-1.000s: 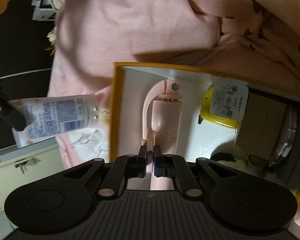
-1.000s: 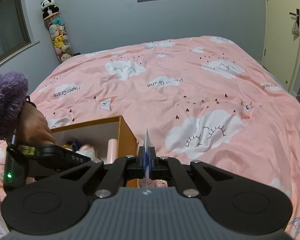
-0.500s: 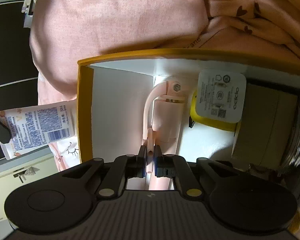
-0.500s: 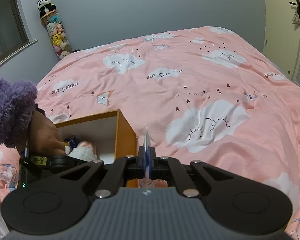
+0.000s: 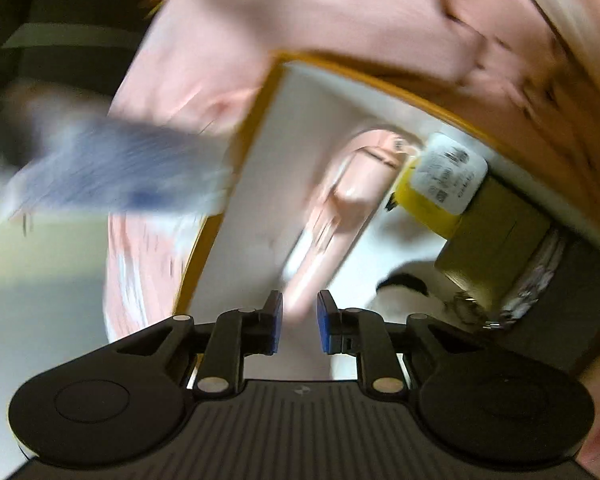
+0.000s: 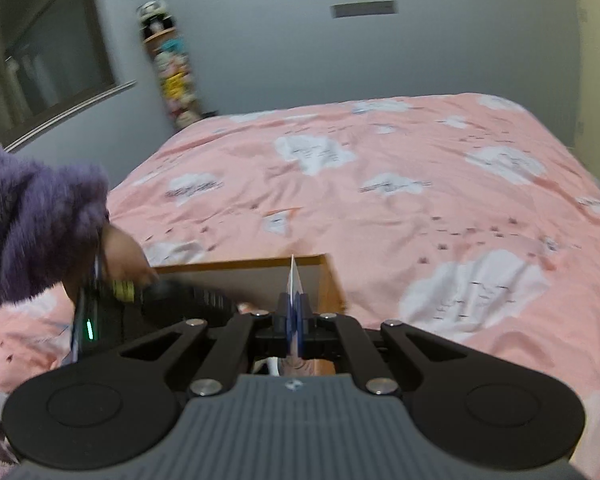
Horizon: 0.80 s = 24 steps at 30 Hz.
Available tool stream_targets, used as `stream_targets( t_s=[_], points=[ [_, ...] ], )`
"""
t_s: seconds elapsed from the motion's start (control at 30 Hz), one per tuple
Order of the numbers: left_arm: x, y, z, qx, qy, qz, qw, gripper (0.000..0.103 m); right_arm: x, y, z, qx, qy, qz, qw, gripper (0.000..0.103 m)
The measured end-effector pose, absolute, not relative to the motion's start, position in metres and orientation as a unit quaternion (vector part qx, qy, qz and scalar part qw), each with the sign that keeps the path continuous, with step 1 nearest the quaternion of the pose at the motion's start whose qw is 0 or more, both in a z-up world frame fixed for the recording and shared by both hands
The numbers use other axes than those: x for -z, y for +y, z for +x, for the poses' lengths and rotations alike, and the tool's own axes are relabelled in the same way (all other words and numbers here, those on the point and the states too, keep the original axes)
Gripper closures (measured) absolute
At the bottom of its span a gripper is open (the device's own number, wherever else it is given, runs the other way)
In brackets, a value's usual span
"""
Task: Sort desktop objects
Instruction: 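Lower the selfie stick into the box and open the left gripper, then lower the Vaseline tube into the box and open the right gripper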
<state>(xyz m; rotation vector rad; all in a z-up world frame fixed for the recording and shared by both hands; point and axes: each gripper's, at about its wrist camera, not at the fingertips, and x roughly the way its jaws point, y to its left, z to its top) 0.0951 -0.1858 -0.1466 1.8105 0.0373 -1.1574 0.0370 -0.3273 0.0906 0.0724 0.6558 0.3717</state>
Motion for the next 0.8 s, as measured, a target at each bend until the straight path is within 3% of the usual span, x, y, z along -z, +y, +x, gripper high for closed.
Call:
stream_targets(
  t_s=[0.4,0.67,0.8],
  points=[
    [0.084,-0.141,0.098,0.373,0.315,0.515,0.705,0.081,-0.034,-0.259,0.085,-0.322,0.366,-0.112,0.866,0.101],
    [0.056,-0.108,0.076,0.256,0.397,0.362,0.803,0.080,-0.006,-0.235,0.086,-0.428,0.334,-0.262,0.797,0.101],
    [0.052,-0.091,0.071,0.194,0.445,0.234,0.842,0.080,0.003,-0.225,0.086,-0.469,0.310,-0.321,0.762,0.101]
  ],
)
